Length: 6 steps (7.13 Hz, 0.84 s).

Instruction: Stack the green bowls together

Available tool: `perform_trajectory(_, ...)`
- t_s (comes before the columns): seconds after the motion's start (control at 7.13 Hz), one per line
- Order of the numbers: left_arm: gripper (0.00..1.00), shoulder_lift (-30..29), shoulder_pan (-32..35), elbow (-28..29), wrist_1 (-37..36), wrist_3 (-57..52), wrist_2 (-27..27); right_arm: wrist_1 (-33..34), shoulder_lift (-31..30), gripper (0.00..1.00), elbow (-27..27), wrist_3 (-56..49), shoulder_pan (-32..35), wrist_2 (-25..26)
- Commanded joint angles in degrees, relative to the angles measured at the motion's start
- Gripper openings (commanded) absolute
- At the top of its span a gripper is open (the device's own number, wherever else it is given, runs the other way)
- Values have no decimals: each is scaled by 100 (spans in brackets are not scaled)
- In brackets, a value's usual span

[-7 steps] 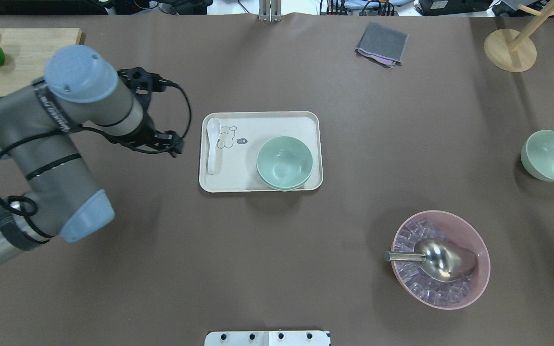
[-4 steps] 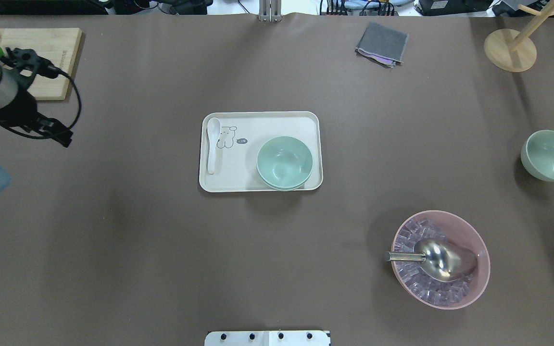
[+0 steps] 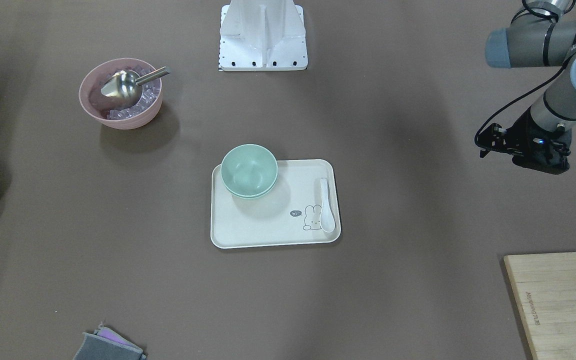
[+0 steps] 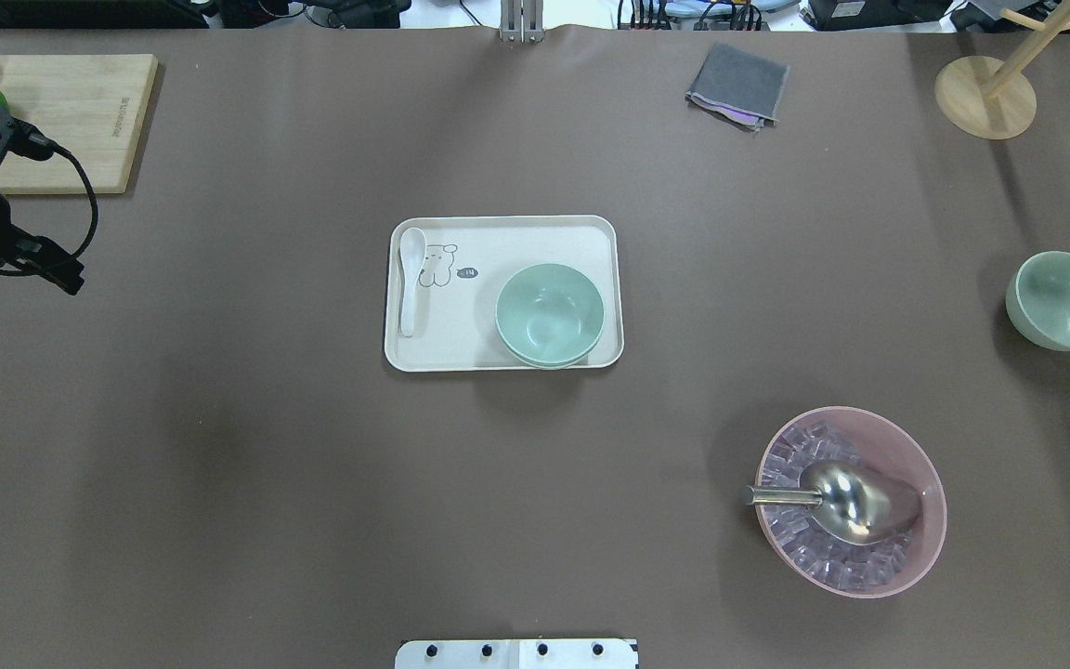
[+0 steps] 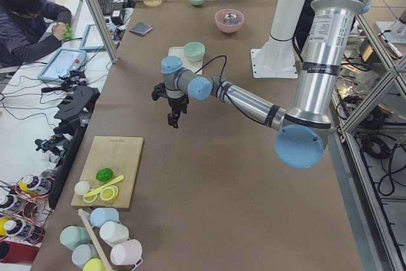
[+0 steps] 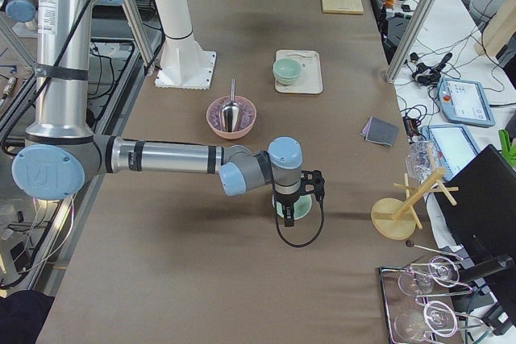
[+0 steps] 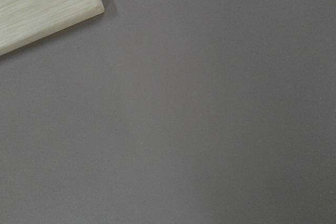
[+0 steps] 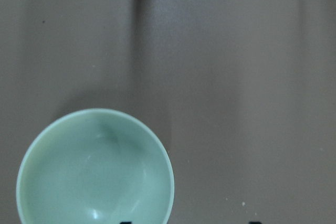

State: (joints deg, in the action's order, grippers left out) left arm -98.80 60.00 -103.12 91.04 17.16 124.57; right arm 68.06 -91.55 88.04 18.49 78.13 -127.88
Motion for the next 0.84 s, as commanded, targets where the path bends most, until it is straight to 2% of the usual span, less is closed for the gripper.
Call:
perform_trajectory(0.0,98,36,3,-67,1,7,23,-47,427,72,-593,171,-17,9)
perform_trajectory(0.14,99,36,3,-76,1,7,23,-48,384,68,-551,312,-17,-8)
perform_trajectory(0.28,98,36,3,-59,1,-2,23,-56,366,57,-551,374,-51,-9)
perform_trajectory(0.7,98,27,-6,-85,1,-2,23,-135,244,57,-551,374,-253,0)
